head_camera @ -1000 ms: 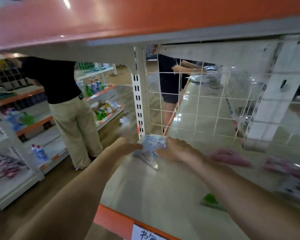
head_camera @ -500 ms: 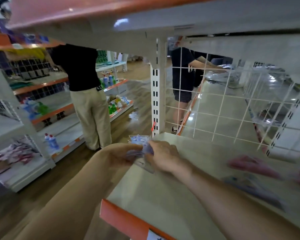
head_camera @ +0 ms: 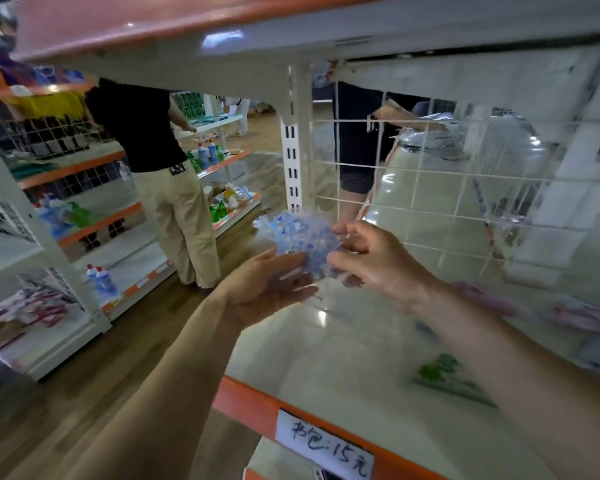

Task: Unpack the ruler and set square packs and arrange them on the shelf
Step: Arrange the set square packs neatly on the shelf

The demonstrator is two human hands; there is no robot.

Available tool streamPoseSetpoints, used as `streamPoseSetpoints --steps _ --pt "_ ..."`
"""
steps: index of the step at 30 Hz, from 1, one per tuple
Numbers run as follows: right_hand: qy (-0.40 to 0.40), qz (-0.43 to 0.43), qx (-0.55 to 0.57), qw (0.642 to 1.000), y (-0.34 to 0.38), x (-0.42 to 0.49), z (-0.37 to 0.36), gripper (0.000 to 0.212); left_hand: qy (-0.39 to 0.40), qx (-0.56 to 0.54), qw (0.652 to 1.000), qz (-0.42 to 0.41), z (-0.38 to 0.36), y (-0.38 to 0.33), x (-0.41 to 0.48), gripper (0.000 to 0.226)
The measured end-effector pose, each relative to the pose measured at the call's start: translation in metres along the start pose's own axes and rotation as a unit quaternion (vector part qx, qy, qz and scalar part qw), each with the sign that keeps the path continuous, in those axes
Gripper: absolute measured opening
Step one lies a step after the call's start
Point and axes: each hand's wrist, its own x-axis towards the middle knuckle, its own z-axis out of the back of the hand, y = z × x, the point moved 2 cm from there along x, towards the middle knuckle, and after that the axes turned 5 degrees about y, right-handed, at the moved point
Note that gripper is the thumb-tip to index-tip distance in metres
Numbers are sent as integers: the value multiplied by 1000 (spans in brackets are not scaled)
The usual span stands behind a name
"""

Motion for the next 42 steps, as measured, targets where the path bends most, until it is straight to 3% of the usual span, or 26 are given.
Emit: streamPoseSetpoints --steps 3,6,10,14,17,20,28,33,34,36,37,40,42 --pt "-24 -2 -19 1000 8 -43 36 26 67 -46 997 17 -45 28 -4 26" --pt "-68 -15 -44 997 4 -76 61 23 144 -87 985 44 -80 59 -1 43" --pt "-122 -27 -54 991 -5 -99 73 22 133 -78 987 52 -107 87 -1 29" --pt "-177 -27 43 983 -8 -117 78 20 98 -111 989 7 -114 91 -6 32" --pt "-150 -45 91 984 -15 -130 75 7 82 -149 985 -28 -112 86 -8 25" --pt "-115 -47 62 990 -27 -134 68 7 64 -153 985 -48 -109 84 -8 21" --pt "-245 -1 160 956 -36 -143 81 9 28 -210 974 -85 -97 84 -3 25" --pt "-277 -6 205 939 -39 -144 82 10 62 -210 974 -66 -101 84 -2 17" --pt "-278 -7 208 938 -41 -144 83 10 79 -203 974 -59 -101 84 -2 31" --pt "-265 -6 190 945 -42 -143 83 11 81 -181 979 -48 -102 84 -1 52" --pt "-259 0 169 951 -42 -143 82 9 71 -183 979 -47 -104 84 -2 51" --pt "-252 68 37 965 -38 -145 79 6 23 -195 979 -46 -107 85 -2 27" --pt "-254 72 -62 962 -39 -145 78 5 14 -195 979 -55 -107 86 0 23"
